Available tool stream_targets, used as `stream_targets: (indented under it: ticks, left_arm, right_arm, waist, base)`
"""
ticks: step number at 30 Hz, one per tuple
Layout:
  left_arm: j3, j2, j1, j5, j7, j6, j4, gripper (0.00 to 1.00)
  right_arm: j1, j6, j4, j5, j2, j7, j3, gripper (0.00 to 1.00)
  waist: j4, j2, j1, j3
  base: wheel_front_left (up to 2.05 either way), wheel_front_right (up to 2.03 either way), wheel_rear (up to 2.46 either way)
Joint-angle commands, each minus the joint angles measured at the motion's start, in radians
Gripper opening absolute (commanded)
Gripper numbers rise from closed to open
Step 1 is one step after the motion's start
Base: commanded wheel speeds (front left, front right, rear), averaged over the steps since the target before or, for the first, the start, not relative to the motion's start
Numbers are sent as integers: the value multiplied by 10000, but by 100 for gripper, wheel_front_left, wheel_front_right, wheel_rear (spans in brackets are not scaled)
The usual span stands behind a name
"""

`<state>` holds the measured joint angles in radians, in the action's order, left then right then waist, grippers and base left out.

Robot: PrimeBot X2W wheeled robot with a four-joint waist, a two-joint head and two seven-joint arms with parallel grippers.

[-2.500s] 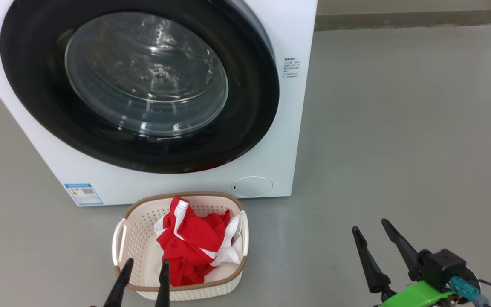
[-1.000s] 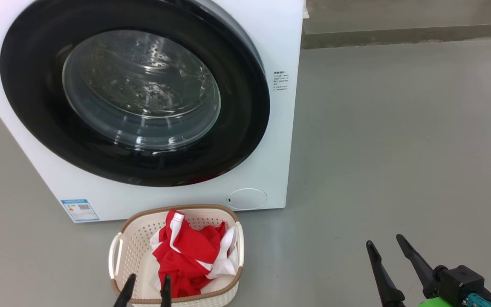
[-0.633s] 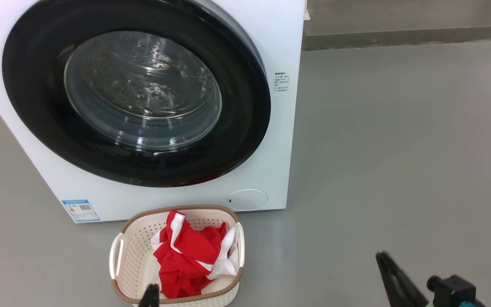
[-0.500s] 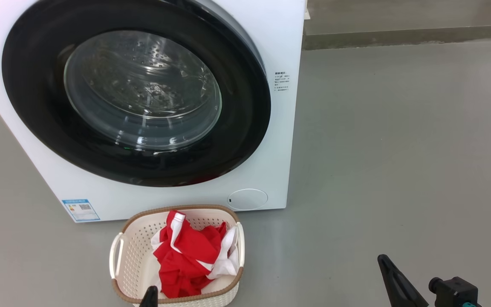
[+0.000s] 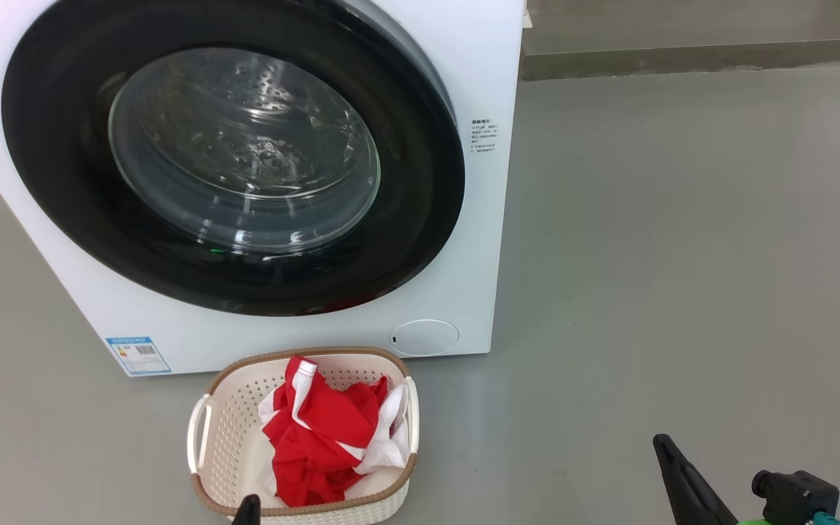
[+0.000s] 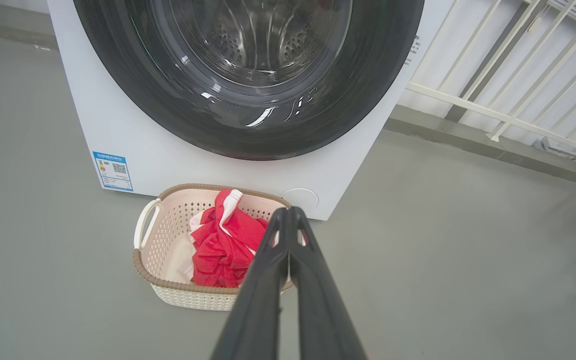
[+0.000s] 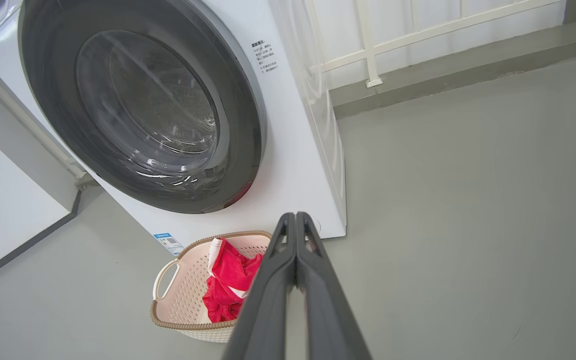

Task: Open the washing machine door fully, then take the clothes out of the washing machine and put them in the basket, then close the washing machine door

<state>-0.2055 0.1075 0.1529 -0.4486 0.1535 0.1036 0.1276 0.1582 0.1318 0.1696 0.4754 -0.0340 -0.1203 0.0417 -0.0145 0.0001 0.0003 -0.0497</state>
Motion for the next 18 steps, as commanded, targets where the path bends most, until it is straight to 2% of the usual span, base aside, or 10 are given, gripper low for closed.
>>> stream_targets:
  ticks: [1, 18]
  left_arm:
    - [207, 26, -415, -359, -68, -134, -170, 0]
    - [576, -3, -757, -2143, -396, -475, 55, 0]
  right_arm:
    - [-474, -2, -193, 397, -147, 79, -63, 0]
    - [-801, -3, -54, 2150, -226, 338, -184, 0]
  waist:
    - [3, -1, -2, 11]
    - [25, -1, -2, 89]
  base:
    - [0, 0, 0]
    - [0, 0, 0]
